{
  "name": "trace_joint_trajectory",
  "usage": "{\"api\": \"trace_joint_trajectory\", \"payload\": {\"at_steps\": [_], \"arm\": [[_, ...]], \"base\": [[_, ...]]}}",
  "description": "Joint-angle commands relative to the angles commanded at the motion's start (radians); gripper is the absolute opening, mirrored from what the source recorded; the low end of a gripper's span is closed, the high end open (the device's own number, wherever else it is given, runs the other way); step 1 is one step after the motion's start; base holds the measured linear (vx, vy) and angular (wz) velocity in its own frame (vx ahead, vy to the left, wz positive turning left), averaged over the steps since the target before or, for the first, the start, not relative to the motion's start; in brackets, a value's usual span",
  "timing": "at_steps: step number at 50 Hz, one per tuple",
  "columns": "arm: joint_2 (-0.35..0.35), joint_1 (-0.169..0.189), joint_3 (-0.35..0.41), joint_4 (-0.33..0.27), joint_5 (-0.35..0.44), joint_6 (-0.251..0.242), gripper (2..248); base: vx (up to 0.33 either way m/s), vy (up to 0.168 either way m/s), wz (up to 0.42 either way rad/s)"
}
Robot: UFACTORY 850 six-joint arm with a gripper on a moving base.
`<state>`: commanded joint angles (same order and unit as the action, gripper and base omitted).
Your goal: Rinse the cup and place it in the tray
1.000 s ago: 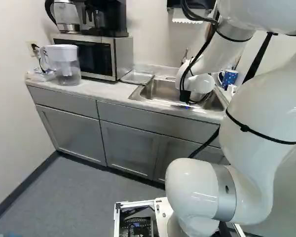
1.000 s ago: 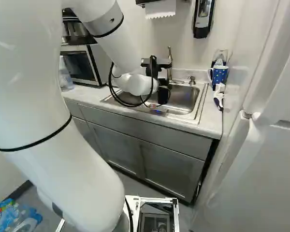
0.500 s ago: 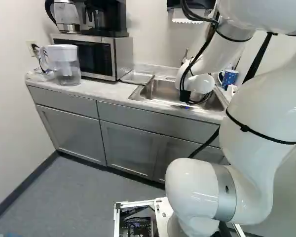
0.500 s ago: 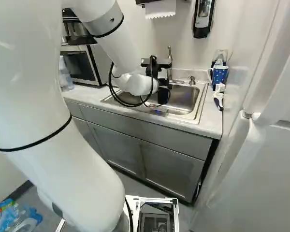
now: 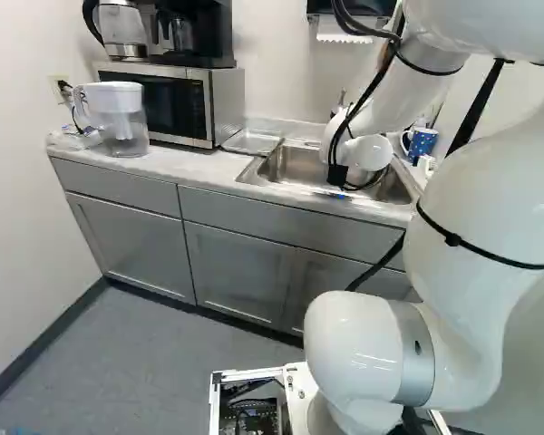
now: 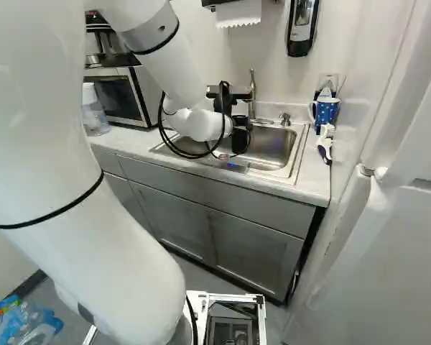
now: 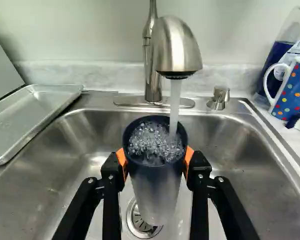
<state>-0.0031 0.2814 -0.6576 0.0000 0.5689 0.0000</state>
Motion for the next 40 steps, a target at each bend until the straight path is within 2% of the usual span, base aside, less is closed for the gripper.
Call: {"api": "trace_joint_trajectory", "payload": {"at_steps": [40], "arm": [[0.112, -0.118, 0.019, 0.0, 0.0, 0.0, 125]], "base": [[0.0, 0.0, 0.0]]}}
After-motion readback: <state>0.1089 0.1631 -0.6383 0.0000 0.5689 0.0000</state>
